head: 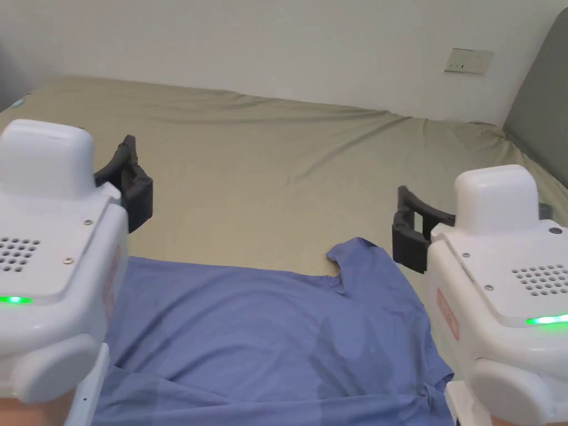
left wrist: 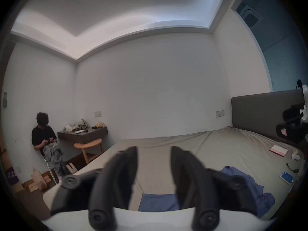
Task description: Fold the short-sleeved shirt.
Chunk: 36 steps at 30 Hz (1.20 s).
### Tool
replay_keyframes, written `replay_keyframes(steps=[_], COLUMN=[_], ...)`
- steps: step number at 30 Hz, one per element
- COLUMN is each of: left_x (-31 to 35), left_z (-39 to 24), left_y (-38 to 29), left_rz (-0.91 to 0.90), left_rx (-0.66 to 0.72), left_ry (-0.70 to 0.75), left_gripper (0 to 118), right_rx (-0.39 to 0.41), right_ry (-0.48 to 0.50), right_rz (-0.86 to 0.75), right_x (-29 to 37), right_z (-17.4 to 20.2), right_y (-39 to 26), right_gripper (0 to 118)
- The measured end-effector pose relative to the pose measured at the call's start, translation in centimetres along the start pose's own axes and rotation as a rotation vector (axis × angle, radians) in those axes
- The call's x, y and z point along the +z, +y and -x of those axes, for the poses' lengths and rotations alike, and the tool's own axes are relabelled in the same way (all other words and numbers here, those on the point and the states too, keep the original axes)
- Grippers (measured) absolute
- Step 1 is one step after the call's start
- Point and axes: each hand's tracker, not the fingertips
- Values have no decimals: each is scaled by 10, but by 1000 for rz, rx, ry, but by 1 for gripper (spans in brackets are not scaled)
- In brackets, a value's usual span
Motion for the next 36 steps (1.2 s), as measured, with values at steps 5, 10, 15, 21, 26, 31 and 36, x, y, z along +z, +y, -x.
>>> replay_keyframes(steps=[5,10,15,21,26,31,36], left_x=[-5,-29,-83,-167,-258,-326,-322], left_z=[-19,-26,-20,10,46,54,42], left_y=[-7,-22,-88,-225,-262,-284,-300], left_rz=[17,73,374,705,827,923,900], left_rx=[-18,-35,-85,-176,4,43,33], left_ry=[-27,-61,-177,-57,-2,26,-30], left_gripper=[0,0,0,57,118,115,58], right_rx=[-10,-2,14,-41,-39,-54,-69], right_ry=[37,52,59,39,14,-11,-17], right_rz=[14,45,146,329,392,433,466], right_x=[-18,-37,-70,-108,-130,-147,-157], right_z=[13,16,11,-13,-30,-39,-39], right_y=[-7,-21,-59,-119,-136,-142,-146], right_gripper=[2,2,2,2,2,2,2])
